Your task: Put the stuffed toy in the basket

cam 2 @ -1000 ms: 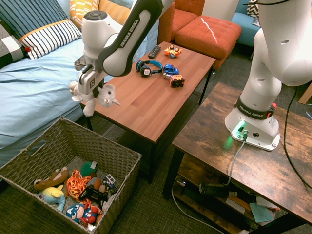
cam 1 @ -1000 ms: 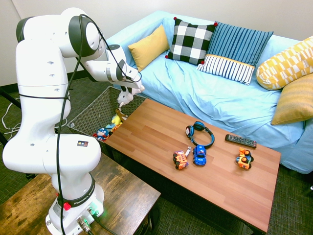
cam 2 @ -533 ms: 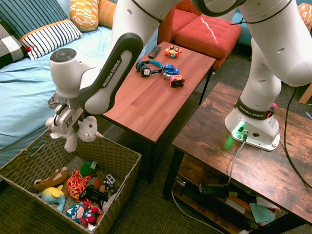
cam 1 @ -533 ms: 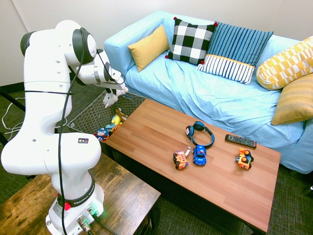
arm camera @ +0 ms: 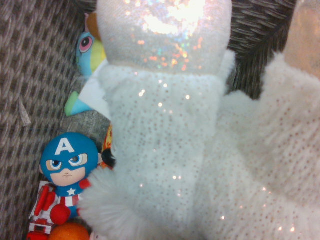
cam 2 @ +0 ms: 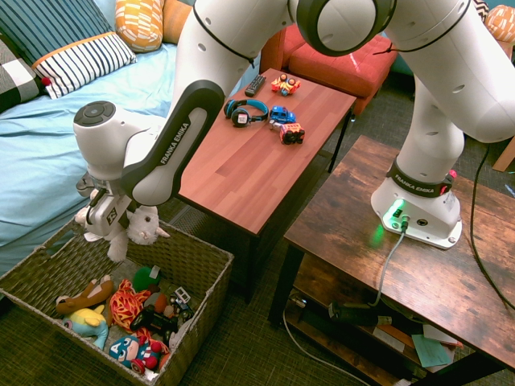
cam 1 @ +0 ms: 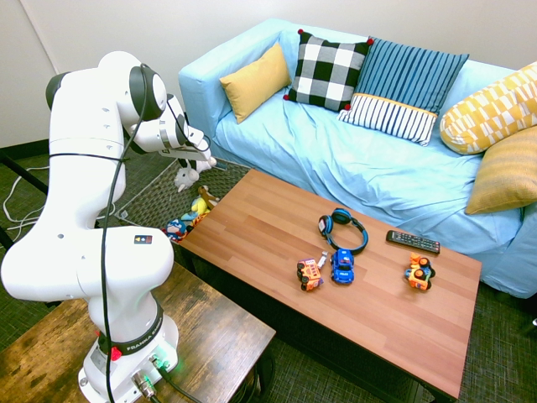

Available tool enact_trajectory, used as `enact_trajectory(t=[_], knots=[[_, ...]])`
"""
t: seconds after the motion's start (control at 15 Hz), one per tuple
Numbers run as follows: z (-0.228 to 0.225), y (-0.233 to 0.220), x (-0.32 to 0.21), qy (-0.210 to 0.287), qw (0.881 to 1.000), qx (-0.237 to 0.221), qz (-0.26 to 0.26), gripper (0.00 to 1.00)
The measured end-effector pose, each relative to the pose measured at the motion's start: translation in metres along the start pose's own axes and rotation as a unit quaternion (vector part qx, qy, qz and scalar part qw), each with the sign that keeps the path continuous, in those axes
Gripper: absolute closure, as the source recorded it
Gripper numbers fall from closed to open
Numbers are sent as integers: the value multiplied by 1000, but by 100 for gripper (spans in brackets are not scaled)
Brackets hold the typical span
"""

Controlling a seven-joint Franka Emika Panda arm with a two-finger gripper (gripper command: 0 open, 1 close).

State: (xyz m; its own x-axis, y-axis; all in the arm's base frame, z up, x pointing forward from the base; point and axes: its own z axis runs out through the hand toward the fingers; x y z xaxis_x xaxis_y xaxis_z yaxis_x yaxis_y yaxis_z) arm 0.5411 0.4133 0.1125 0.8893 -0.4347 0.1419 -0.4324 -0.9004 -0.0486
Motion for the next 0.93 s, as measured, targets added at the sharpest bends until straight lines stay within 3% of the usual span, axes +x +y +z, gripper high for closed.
enact_trajectory(t=[0.93], knots=[[-3,-2,10,0,1000,-7,6,0]])
